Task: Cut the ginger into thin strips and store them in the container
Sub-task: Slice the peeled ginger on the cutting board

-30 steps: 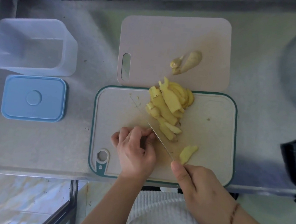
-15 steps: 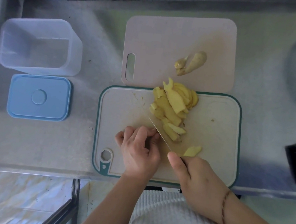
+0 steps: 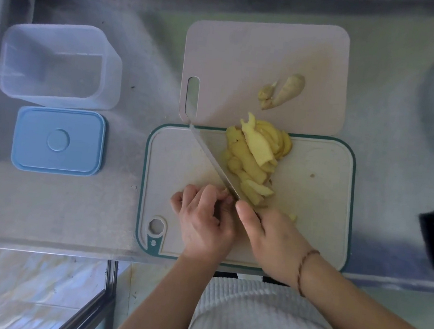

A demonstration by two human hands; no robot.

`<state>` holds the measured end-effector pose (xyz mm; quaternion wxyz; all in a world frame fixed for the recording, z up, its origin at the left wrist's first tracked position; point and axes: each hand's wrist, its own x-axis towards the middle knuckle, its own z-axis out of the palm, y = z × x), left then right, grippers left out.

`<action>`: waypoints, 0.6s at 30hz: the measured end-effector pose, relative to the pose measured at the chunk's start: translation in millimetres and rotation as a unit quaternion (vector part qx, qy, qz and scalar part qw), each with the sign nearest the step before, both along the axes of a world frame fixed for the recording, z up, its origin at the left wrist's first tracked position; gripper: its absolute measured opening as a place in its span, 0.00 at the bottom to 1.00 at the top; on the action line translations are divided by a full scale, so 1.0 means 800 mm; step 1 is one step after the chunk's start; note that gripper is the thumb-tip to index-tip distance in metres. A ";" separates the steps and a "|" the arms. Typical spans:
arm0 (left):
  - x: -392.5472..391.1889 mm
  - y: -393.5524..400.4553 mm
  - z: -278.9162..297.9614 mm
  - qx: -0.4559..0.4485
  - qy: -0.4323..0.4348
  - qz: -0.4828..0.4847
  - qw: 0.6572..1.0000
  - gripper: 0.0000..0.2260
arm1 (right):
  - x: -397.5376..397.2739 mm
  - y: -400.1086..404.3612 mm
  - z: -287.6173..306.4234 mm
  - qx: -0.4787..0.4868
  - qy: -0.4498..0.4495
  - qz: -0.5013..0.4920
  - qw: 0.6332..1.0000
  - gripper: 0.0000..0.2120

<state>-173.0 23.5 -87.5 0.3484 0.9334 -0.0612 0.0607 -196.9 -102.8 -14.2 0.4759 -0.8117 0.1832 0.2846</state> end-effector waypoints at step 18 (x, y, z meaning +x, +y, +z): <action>0.008 0.019 0.004 0.061 0.003 -0.054 0.997 0.09 | -0.060 -0.102 0.076 0.178 0.043 -0.266 0.946 0.33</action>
